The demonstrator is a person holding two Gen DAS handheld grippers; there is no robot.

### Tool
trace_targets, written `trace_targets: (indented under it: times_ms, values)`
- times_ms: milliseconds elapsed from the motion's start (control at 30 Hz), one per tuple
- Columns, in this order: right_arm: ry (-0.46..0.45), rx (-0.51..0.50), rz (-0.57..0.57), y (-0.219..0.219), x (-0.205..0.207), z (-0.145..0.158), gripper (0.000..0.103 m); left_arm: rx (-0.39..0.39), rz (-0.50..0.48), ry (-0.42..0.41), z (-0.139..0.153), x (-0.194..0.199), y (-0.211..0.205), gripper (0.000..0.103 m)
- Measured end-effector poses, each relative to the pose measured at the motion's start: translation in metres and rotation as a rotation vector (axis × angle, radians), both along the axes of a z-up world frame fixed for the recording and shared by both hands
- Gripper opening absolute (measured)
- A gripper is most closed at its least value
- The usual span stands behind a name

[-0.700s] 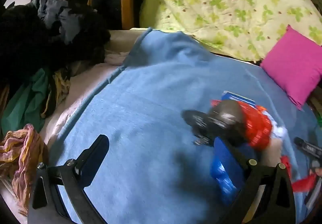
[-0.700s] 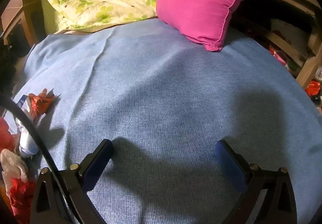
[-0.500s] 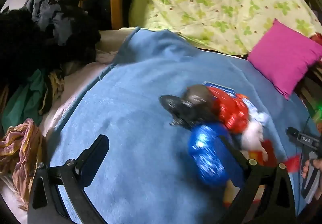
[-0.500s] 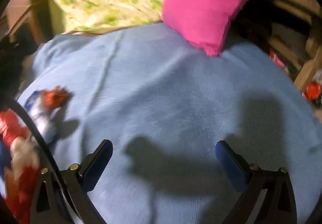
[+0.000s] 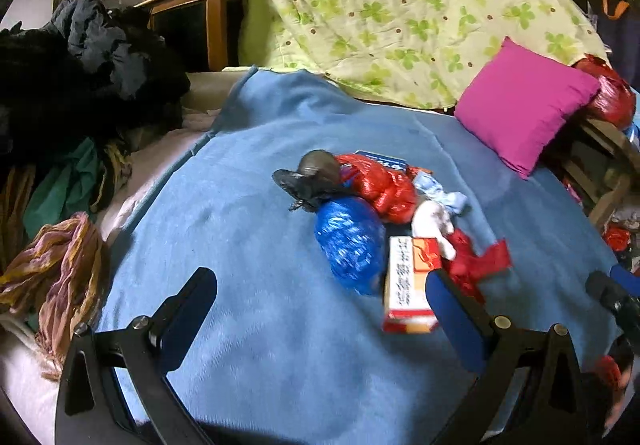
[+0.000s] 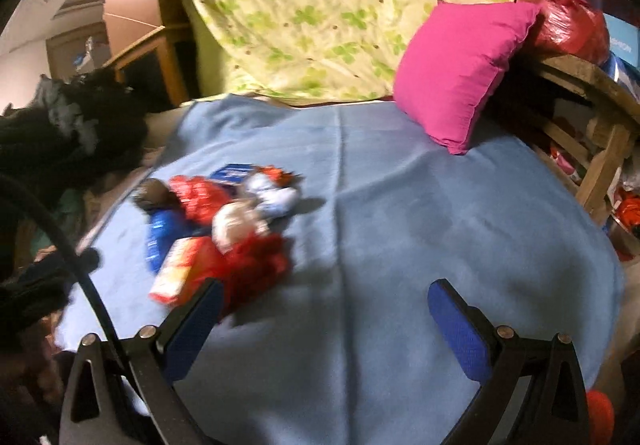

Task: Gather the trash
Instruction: 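Move both tools over the trash pile on the blue blanket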

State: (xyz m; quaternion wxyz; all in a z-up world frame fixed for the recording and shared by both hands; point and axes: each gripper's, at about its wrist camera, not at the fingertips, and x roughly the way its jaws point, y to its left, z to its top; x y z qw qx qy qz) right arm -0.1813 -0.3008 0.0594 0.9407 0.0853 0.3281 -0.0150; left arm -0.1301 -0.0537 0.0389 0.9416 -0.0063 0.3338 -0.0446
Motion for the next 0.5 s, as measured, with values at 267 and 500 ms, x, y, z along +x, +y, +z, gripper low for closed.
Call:
trace_targets:
  times_ms: [267, 500]
  values:
    - [-0.001, 0.026, -0.017, 0.022, -0.041, 0.005, 0.103, -0.098, -0.03, -0.006, 0.012, -0.031, -0.001, 0.103]
    - [0.007, 0.036, -0.026, 0.023, -0.052, 0.005, 0.103, -0.063, -0.045, 0.019, 0.017, -0.037, -0.006, 0.103]
